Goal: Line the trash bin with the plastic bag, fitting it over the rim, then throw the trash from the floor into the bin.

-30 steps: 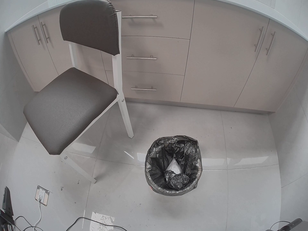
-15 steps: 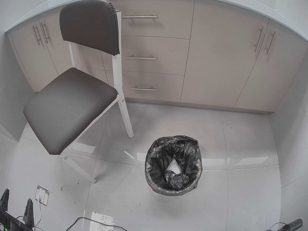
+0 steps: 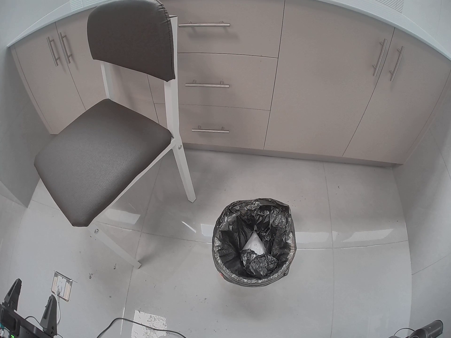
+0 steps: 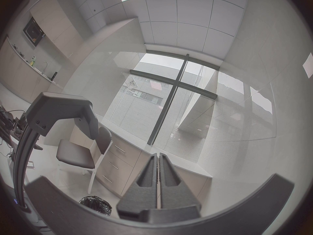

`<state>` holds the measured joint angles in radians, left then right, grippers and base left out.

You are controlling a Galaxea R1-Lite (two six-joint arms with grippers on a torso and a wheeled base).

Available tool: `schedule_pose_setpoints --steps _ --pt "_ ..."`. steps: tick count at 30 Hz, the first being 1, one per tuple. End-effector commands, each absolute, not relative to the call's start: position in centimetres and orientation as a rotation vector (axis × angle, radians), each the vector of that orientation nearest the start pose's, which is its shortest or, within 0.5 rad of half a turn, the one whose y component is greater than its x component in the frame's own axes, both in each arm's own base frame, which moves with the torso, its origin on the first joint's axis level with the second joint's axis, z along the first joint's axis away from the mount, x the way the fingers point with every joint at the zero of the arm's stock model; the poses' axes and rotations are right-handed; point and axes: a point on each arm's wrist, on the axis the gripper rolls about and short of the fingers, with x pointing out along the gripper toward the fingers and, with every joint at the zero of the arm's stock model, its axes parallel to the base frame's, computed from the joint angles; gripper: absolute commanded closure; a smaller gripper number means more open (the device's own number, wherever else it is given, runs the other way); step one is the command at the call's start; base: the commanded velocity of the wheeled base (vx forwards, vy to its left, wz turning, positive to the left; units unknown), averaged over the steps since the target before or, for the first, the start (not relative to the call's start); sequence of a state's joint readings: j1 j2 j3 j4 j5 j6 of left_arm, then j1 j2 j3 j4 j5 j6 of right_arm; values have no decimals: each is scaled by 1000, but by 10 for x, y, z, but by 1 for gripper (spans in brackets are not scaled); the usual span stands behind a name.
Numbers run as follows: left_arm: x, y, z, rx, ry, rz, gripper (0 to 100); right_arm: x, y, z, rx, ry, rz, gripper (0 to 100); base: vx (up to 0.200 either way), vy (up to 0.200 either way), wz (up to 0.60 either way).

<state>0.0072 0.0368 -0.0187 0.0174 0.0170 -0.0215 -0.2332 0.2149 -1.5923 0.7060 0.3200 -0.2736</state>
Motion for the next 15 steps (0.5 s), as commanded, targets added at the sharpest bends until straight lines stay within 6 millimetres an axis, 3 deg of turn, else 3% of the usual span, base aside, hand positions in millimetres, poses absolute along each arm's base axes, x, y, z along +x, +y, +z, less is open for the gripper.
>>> schedule_pose_setpoints --steps 1,6,9,12,13,15 --pt "-23 0 76 -28 4 17 0 -236 61 296 -430 -604 11 100 0 0 0" --pt "-23 0 76 -41 1 20 0 -217 56 272 -414 -521 24 100 0 0 0" --pt "-23 0 76 -38 1 18 0 -212 54 270 -401 -501 35 100 0 0 0" --pt "-23 0 75 -31 3 18 0 -212 39 270 -389 -503 100 100 0 0 0" --pt "-23 0 75 -23 3 17 0 -209 24 272 -386 -505 170 100 0 0 0" --pt "-23 0 75 -25 3 17 0 -204 20 272 -376 -485 200 100 0 0 0"
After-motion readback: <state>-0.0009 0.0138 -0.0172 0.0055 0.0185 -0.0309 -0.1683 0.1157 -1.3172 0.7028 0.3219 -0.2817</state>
